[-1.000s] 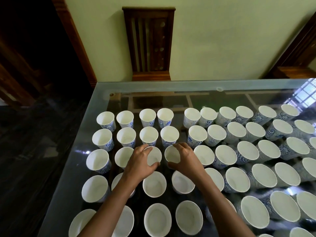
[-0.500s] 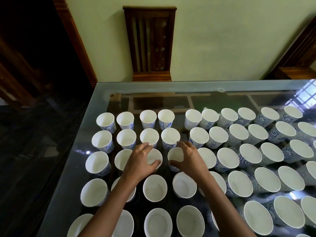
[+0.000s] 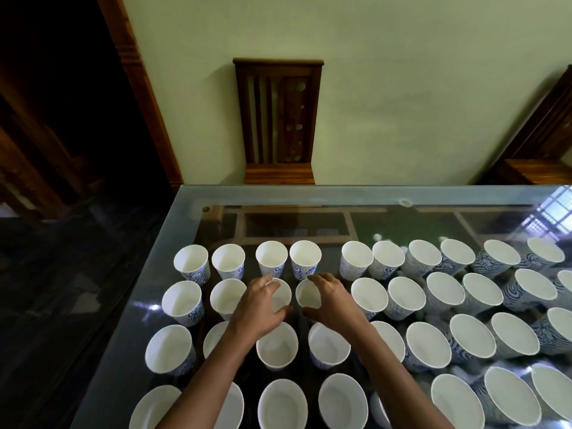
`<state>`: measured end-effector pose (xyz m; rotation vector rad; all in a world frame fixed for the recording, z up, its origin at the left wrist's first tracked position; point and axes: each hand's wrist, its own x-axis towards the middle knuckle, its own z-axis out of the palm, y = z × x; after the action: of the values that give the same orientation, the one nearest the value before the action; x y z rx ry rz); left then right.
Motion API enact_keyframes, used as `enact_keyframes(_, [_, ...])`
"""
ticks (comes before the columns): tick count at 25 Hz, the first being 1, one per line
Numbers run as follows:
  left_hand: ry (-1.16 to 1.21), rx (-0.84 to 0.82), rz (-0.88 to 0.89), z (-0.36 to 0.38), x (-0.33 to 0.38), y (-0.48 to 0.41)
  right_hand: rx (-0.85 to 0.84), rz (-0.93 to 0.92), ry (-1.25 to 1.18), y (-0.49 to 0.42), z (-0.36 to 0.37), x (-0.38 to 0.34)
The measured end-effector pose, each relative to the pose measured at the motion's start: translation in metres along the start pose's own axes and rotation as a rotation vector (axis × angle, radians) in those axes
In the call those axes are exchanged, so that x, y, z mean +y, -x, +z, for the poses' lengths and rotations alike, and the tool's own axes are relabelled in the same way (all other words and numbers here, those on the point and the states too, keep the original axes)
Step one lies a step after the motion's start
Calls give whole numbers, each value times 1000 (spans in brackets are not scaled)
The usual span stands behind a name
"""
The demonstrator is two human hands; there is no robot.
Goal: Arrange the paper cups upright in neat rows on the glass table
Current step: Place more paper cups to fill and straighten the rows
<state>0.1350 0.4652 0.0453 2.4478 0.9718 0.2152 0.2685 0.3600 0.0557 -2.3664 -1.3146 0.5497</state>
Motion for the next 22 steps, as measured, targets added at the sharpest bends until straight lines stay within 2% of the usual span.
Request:
enact_keyframes(10, [35, 55, 48, 0, -7, -8, 56, 11, 30, -5, -3, 2])
enact_keyframes(17, [48, 137, 12, -10, -7, -53, 92, -3, -12, -56, -21, -2])
enact_keyframes(22, [42, 93, -1, -10, -7, -81, 32, -46, 24, -80, -22, -3])
